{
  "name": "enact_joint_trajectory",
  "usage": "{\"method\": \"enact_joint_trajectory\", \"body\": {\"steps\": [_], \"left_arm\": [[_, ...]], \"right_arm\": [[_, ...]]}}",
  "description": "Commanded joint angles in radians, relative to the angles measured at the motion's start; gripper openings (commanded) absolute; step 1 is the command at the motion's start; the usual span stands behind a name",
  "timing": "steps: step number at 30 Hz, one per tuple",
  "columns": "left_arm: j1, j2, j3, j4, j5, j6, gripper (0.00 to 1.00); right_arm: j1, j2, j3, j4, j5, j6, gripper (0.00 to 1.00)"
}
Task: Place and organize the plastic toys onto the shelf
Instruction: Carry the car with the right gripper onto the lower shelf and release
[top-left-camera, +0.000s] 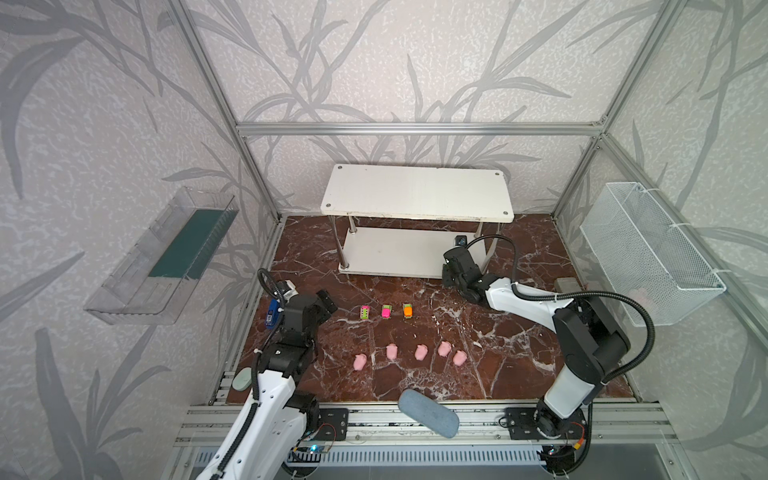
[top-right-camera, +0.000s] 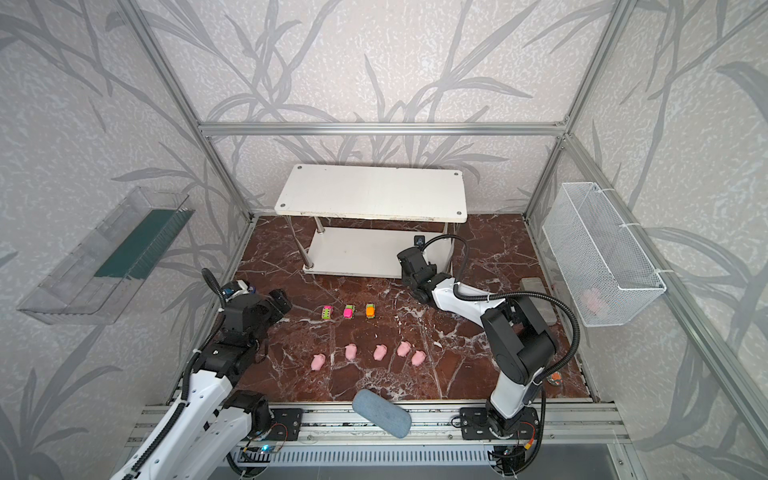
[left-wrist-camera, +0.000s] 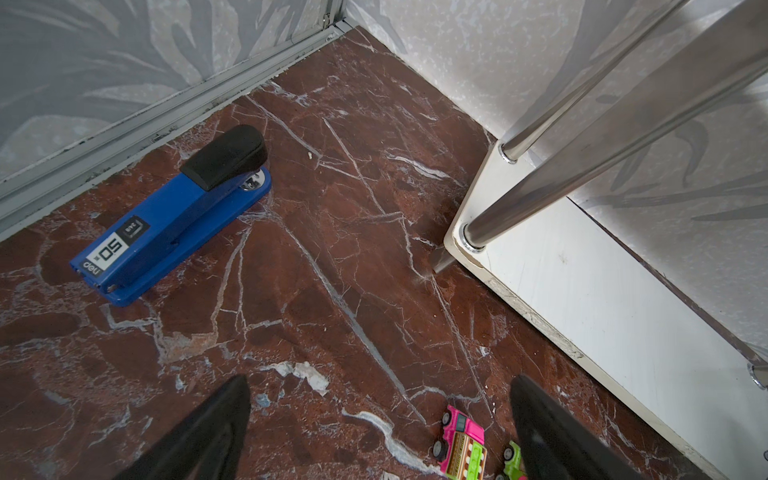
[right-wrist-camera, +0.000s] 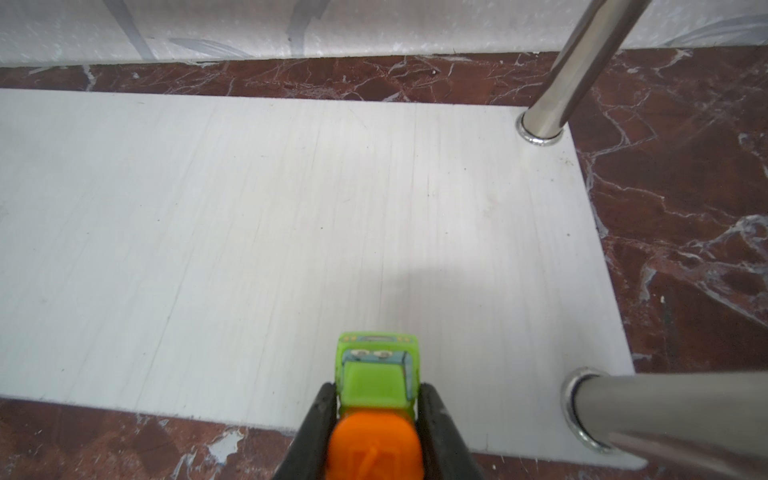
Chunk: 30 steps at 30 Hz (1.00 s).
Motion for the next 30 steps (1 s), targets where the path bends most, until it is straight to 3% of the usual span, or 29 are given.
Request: {"method": "enact_joint_trajectory", "body": {"steps": [1, 19, 30], "left_arm": [[-0.002, 0.000, -0.009, 0.013, -0.002, -0.012, 0.95], [-0.003, 0.005, -0.013, 0.014, -0.009, -0.009, 0.95], [-0.002, 0.003, -0.012, 0.013, -0.009, -0.009, 0.95]], "right_arm": [[-0.008, 0.039, 0.042, 0.011, 0.019, 0.004, 0.27], [-0.052, 0.111, 0.064, 0.038, -0.009, 0.017, 0.28], [-0.056, 0.101, 0.047, 0.056, -0.009, 0.024, 0.44]]}}
